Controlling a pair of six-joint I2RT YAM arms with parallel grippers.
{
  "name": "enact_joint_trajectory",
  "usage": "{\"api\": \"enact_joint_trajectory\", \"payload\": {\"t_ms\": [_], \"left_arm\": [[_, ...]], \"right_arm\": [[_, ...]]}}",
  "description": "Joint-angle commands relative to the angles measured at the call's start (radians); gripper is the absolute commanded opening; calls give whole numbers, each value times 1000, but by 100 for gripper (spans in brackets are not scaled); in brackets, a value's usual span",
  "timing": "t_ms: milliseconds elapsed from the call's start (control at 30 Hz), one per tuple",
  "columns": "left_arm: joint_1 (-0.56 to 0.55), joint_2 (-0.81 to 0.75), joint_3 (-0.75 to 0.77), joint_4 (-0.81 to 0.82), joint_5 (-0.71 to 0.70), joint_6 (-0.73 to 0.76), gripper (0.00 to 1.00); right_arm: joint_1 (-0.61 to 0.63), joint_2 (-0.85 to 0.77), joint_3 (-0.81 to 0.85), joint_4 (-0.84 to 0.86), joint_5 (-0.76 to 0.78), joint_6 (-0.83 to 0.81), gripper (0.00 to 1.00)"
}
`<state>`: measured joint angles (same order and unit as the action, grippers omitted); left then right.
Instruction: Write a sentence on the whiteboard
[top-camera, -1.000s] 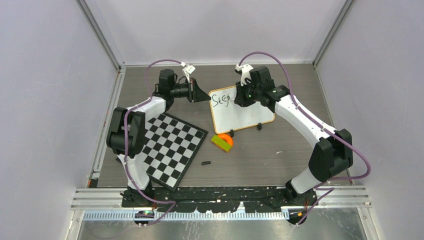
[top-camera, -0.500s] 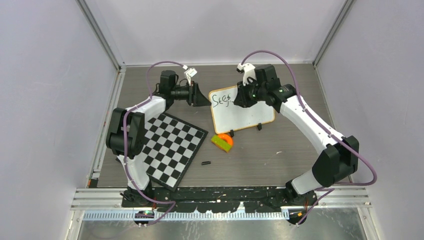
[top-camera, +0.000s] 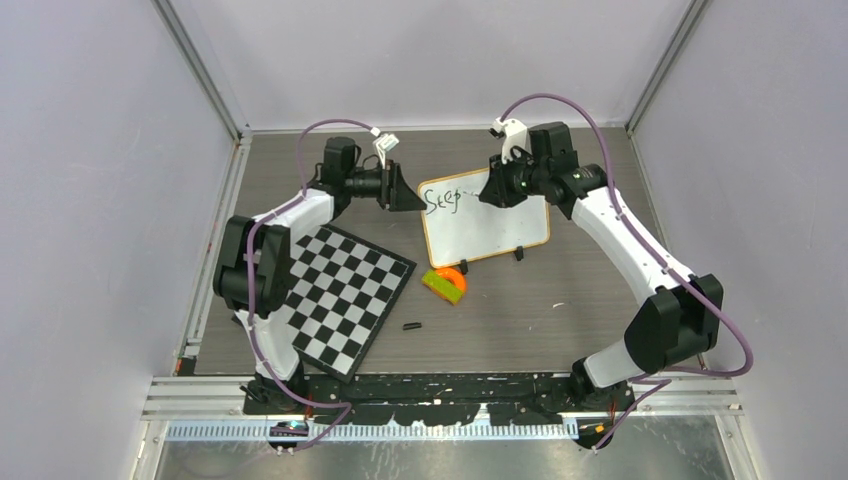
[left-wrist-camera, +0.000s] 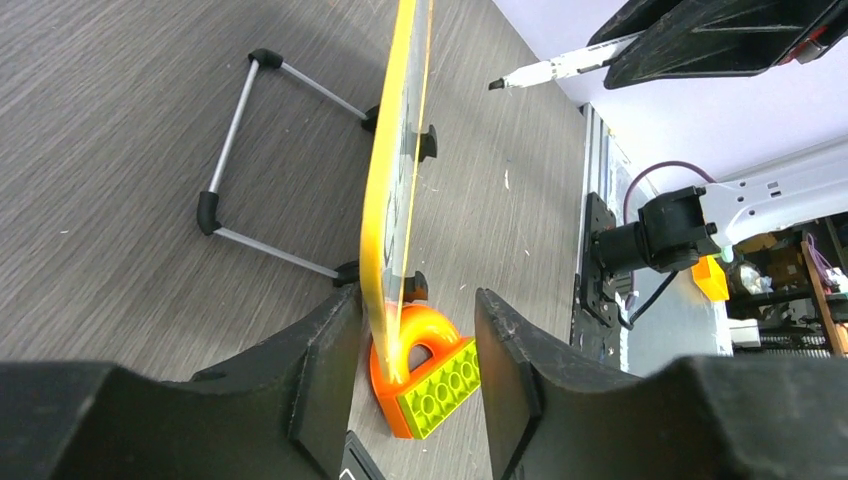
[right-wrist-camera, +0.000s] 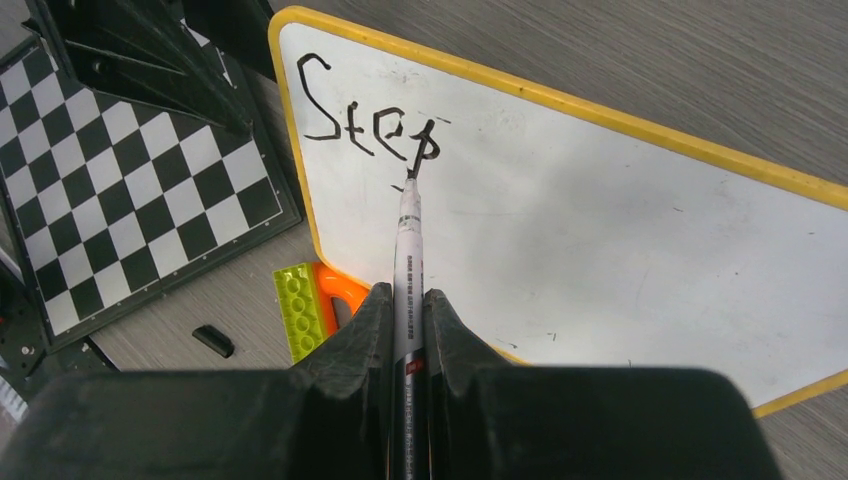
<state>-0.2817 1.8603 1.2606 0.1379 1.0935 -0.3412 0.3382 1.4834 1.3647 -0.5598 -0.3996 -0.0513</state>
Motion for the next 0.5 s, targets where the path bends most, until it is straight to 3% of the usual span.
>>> {"api": "enact_joint_trajectory", "payload": {"t_ms": [0,267,467], "left_arm": [[-13,1,46,25,15,-7,45],[-14,33,73,8,-1,-4,27],[-14,40,79,-4,-11,11,6]], "right_arm": [[3,18,17,44,10,-18,0],[5,42,-2,46,70,-31,0],[4,41,-15,73,87,-29,0]]}}
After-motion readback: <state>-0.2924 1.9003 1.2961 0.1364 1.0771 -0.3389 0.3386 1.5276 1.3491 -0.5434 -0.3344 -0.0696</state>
